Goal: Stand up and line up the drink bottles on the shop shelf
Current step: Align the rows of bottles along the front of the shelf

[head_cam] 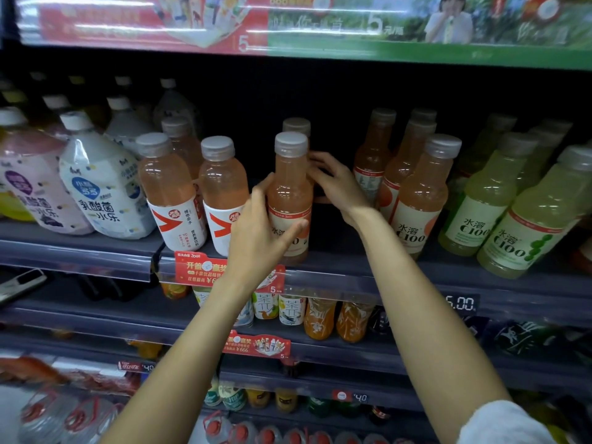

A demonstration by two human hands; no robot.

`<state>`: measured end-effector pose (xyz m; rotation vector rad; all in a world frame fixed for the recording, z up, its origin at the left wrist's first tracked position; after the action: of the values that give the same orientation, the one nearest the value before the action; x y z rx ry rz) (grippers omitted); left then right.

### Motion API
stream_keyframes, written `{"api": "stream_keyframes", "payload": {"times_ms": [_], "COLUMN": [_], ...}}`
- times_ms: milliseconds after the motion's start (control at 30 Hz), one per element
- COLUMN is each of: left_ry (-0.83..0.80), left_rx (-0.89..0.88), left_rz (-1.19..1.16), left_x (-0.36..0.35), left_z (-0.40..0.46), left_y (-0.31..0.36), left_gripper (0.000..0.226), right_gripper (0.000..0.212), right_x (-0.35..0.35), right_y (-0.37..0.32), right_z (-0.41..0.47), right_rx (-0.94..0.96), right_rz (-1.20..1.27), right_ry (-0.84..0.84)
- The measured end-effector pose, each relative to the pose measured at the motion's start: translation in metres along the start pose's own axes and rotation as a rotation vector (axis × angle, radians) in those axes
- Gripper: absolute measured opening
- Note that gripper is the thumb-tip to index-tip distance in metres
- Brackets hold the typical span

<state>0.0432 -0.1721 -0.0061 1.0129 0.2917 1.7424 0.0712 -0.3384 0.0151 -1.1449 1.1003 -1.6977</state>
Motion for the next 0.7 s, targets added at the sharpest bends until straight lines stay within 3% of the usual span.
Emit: {"api": "stream_keyframes", "payload": {"times_ms": [300,433,567,700], "left_ry": [0.01,0.025,0.089,0.148], "left_rx": [-0.008,-0.018,-0.051,-0.081], "left_rz": [0.003,0.012,0.05,0.064], "left_x": [-0.003,-0.005,-0.006,-0.007], "left_z": [-0.002,-0.005,-0.011,-0.017], "left_y": [-0.001,-0.001,0.003,0.007], "left_gripper": [0.084,0.085,0.081,0.073], "right_gripper": [0.035,0.037,0.027,0.024], "right_x": [-0.005,0.008,0.034,0.07], "right_y": [0.001,-0.005,-0.004,0.012], "right_z": [-0.004,-0.035,-0.091,-0.137], "right_rx": [0.003,0.071,0.247,0.331], "right_rz": [-0.014,-0.048,-0.166,-0.447], "right_ry": [0.044,0.145,0.358,0.766]}}
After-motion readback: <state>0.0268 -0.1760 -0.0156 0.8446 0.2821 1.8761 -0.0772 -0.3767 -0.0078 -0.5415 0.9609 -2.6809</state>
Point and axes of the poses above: each hand's wrist, its own z-axis towards the middle knuckle, its own x-axis out of the back of the hand, y = z × x, the point moved 4 cm from there along z, towards the middle knuckle, and after that the axes turned 1 degree about -x, right-handed, at the moved point
